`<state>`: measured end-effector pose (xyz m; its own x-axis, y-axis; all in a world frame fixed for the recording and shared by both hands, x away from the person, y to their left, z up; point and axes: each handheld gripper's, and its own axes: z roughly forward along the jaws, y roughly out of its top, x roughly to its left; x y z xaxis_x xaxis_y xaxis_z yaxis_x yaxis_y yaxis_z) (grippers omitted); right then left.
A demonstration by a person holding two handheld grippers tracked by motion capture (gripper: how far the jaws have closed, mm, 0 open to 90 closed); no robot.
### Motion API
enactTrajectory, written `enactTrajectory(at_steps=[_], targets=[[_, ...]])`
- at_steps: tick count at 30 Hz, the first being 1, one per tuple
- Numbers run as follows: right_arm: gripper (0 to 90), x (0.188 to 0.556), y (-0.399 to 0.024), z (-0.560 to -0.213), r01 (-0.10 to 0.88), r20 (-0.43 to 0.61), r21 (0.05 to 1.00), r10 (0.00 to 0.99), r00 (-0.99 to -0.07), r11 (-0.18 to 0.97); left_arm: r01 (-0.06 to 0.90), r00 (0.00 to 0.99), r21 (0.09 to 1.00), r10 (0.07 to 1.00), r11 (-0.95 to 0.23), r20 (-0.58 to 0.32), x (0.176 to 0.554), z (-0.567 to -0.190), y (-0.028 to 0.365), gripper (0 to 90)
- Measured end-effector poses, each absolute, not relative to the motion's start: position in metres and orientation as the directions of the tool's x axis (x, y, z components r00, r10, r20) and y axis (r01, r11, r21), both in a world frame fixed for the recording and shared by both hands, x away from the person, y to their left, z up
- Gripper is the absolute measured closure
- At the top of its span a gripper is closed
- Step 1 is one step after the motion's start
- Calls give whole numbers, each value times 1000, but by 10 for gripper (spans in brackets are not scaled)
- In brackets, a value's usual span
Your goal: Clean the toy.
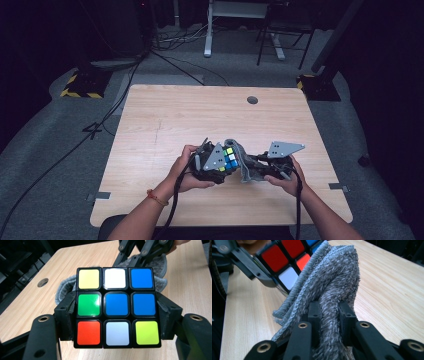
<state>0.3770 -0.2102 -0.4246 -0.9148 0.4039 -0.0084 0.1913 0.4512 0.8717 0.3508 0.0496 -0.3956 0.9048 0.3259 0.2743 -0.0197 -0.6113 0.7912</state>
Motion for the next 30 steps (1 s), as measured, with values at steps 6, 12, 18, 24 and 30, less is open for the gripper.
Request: enactTrajectory(at_steps=[6, 12, 18, 24, 30], targets=[[766, 374, -212, -421, 182, 25, 900, 371, -928, 396, -13, 920, 784, 300, -620, 252, 353, -400, 47, 330], [770, 361, -208, -410, 123, -33, 909, 363, -931, 398, -16, 920, 755, 286, -656, 268, 351, -405, 39, 330], [770, 353, -202, -405, 87, -60, 915, 346, -936, 394, -23, 911, 722, 283, -692, 301, 348, -411, 28, 329], [769, 348, -197, -402, 63, -88, 908, 335, -938, 414, -23, 915, 695, 265, -718, 305, 348, -419, 14, 331], [768, 352, -203, -402, 74, -88, 908, 362, -928, 411, -12, 919, 720, 276, -693, 282, 352, -414, 22, 334]])
